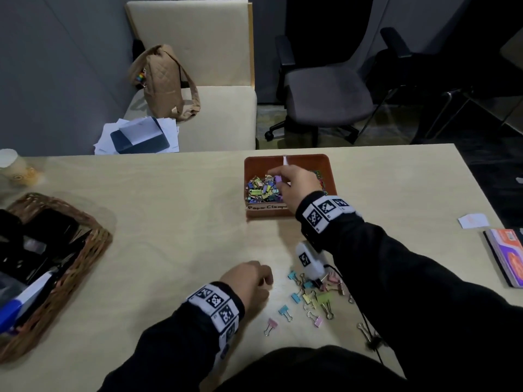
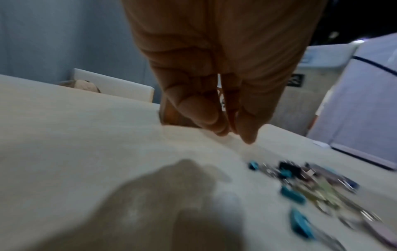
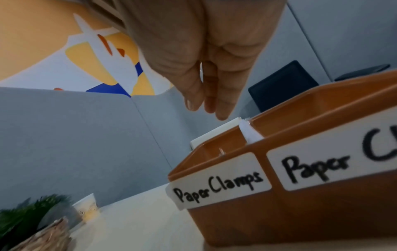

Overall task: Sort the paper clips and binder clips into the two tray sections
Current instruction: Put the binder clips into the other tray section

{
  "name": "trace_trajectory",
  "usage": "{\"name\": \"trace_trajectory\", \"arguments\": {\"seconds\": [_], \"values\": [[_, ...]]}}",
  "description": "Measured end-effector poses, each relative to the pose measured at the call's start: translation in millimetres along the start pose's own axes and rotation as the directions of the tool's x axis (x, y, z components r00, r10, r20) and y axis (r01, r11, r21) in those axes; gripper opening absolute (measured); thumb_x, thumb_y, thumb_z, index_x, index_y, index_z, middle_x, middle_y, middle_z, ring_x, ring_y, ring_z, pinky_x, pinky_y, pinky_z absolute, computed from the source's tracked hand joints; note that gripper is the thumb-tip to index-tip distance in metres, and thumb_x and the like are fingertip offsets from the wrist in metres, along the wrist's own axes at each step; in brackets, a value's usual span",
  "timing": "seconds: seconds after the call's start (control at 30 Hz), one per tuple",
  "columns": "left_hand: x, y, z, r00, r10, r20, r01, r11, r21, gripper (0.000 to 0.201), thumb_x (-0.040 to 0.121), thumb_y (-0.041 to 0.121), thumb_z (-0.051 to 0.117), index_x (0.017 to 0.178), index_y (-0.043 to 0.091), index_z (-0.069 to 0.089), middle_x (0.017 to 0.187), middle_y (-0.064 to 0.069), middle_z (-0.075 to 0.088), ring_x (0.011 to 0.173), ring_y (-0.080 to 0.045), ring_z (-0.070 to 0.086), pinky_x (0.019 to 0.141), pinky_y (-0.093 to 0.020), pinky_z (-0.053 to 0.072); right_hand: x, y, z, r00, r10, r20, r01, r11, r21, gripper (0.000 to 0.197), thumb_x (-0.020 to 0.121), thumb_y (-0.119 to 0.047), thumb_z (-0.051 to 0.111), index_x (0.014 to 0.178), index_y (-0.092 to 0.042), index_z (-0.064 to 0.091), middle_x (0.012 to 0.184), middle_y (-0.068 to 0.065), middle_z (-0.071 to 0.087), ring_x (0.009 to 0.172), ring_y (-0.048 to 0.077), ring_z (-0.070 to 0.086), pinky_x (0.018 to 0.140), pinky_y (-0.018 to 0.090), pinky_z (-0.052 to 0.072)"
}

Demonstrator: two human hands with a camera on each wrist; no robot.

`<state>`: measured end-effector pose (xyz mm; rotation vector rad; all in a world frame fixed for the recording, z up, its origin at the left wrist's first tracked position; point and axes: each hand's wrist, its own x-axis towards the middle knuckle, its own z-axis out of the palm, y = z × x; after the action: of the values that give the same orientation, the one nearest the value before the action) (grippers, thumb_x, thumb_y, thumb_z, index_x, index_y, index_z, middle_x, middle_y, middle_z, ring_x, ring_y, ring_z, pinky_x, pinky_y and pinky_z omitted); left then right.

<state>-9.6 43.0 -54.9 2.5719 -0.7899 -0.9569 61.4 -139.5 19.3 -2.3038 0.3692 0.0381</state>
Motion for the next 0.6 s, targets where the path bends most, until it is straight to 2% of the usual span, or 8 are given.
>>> {"name": "trace_trajectory", "arguments": {"seconds": [0.1,0.2,0.3,0.37,0.47,0.53,0.6], "values": [[-11,1,25,0.988,0.081,0.131,-0.09,0.994,0.065,0.043,0.076,0.04,0.071,0.114,0.035,0.052,0.11,0.011,0.047,0.092,-0.014,0.056,0.081,-0.031,0.05,-22,16,0,0.999,0.0,0.043,0.0,1.0,0.014,0.026,0.092,-0.006,0.057,0.11,-0.021,0.069,0.114,0.0,0.067,0.102,0.017,0.06,0.09,0.022,0.044],[-11,1,38,0.971,0.124,0.207,-0.149,0.982,0.114,0.063,0.074,0.033,0.077,0.127,0.034,0.043,0.124,0.005,0.04,0.097,-0.023,0.059,0.085,-0.035,0.053,-54,47,3,0.986,-0.007,0.166,0.016,0.998,-0.057,0.02,0.09,-0.005,0.06,0.099,-0.018,0.072,0.101,-0.004,0.068,0.093,0.012,0.06,0.092,0.023,0.047],[-6,1,43,0.963,0.146,0.226,-0.182,0.972,0.146,0.075,0.073,0.025,0.079,0.133,0.033,0.036,0.125,0.002,0.036,0.099,-0.025,0.059,0.086,-0.034,0.052,-85,79,6,0.953,0.011,0.304,0.053,0.978,-0.203,0.02,0.09,-0.004,0.059,0.1,-0.016,0.072,0.103,-0.003,0.069,0.096,0.014,0.062,0.09,0.021,0.046],[-2,2,47,0.962,0.159,0.221,-0.193,0.971,0.142,0.075,0.074,0.022,0.077,0.133,0.034,0.033,0.122,0.002,0.034,0.095,-0.026,0.059,0.084,-0.035,0.052,-103,97,8,0.923,0.057,0.381,0.056,0.959,-0.278,0.019,0.09,-0.007,0.058,0.102,-0.016,0.07,0.103,-0.002,0.067,0.094,0.016,0.062,0.089,0.026,0.049],[3,3,54,0.965,0.189,0.183,-0.212,0.971,0.111,0.064,0.08,0.018,0.068,0.13,0.038,0.033,0.115,0.001,0.037,0.087,-0.026,0.058,0.079,-0.038,0.052,-127,117,10,0.893,0.085,0.441,0.074,0.941,-0.331,0.018,0.088,-0.017,0.062,0.104,-0.022,0.067,0.105,-0.005,0.063,0.094,0.013,0.059,0.089,0.031,0.048],[5,3,59,0.968,0.197,0.153,-0.21,0.975,0.072,0.055,0.083,0.017,0.061,0.128,0.039,0.038,0.111,0.001,0.038,0.086,-0.025,0.057,0.081,-0.037,0.051,-144,127,12,0.882,0.089,0.463,0.098,0.926,-0.364,0.03,0.085,-0.032,0.067,0.113,-0.028,0.06,0.113,-0.01,0.057,0.099,0.01,0.054,0.09,0.028,0.047],[7,5,62,0.977,0.174,0.12,-0.179,0.984,0.027,0.046,0.087,0.018,0.056,0.127,0.036,0.044,0.111,0.001,0.04,0.089,-0.024,0.058,0.083,-0.036,0.05,-159,134,17,0.868,0.071,0.492,0.147,0.908,-0.392,0.051,0.078,-0.046,0.071,0.124,-0.033,0.052,0.124,-0.013,0.049,0.112,0.009,0.047,0.093,0.028,0.046]]}}
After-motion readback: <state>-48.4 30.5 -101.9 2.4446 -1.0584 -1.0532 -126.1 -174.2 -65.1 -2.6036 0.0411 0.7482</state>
